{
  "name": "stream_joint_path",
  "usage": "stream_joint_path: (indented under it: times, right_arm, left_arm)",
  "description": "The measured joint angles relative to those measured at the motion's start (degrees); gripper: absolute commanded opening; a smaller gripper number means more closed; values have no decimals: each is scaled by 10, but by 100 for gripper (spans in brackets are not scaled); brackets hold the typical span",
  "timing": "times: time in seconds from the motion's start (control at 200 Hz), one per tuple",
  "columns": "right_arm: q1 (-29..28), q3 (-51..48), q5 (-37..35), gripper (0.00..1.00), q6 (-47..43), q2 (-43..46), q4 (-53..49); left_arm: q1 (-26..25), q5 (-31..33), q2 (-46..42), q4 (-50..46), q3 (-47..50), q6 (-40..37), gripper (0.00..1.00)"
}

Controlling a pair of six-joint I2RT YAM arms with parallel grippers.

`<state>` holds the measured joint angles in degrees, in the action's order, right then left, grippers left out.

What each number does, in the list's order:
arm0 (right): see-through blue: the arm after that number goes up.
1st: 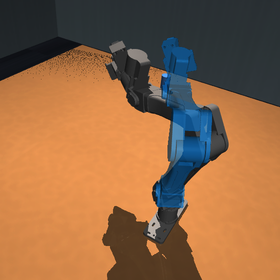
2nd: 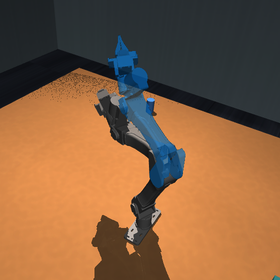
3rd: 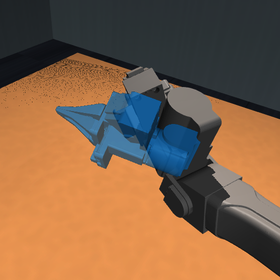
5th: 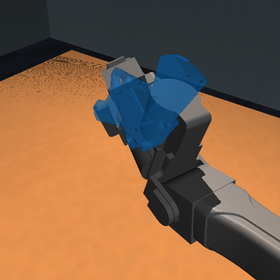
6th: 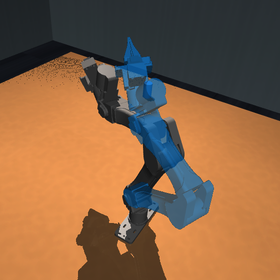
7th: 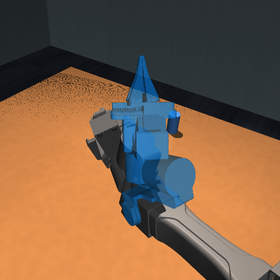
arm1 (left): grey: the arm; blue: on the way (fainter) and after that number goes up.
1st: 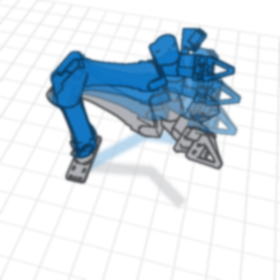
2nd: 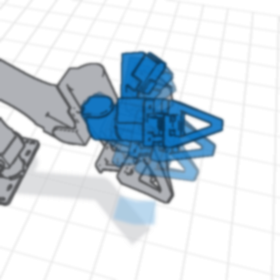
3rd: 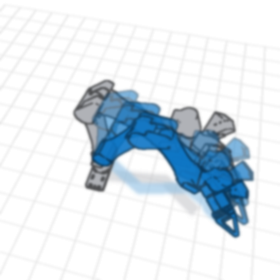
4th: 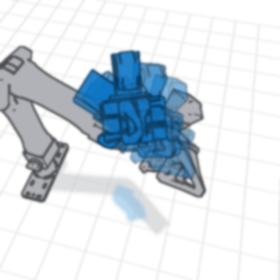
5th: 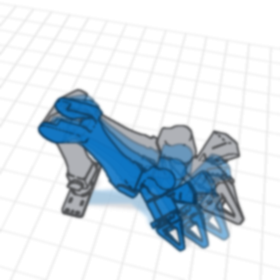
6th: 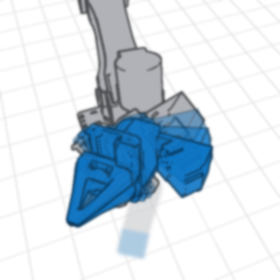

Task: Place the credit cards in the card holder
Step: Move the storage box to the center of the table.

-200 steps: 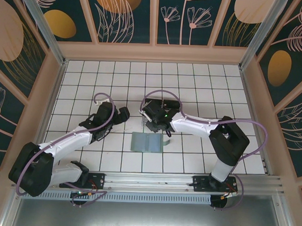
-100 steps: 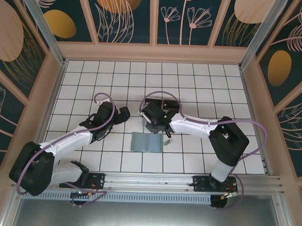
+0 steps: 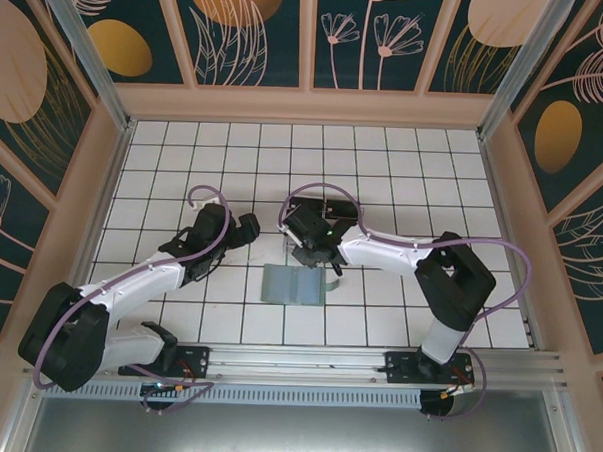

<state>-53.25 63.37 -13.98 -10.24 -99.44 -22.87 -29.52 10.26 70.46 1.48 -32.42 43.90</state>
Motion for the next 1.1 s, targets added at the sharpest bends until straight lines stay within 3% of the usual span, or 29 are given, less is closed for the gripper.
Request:
stream_joint_path:
  times: [0.666,1.101]
  right_arm:
    - [48,48,4,10,-2,-50,14]
    - [64,85,25,17,37,-78,16]
  left_arm:
    - [0,-9,6,5,0,0,99]
    - [0,-9,16,14,0,0,99]
